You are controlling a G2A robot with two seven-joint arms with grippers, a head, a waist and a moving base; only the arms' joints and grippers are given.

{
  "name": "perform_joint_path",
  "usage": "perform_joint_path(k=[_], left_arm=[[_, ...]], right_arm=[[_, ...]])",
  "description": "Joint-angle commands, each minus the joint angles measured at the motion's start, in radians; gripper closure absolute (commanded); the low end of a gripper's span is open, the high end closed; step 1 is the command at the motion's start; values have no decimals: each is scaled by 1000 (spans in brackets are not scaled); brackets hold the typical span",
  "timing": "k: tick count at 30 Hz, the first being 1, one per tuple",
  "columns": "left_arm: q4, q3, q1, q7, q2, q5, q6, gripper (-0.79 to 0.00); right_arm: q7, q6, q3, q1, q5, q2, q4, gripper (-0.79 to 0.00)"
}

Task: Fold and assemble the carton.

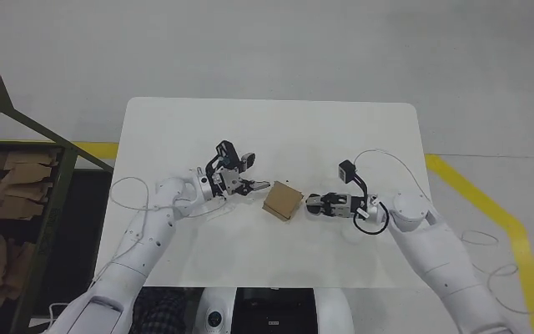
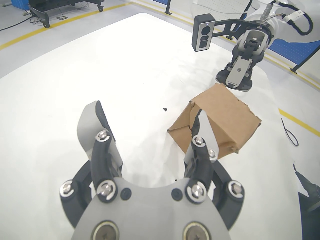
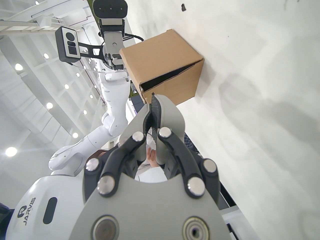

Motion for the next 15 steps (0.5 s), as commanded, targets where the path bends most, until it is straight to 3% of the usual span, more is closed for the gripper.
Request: perform_joint_path(k=[1,15], left_arm=[[-2,13,-6,-6,-3,-5,1,-625],[30,66,-45,-30,-14,-43,8,-631]], right_arm=[[0,0,-4,3,0,-2,4,0],[7,-11,-36,31,7,-16,29,0]])
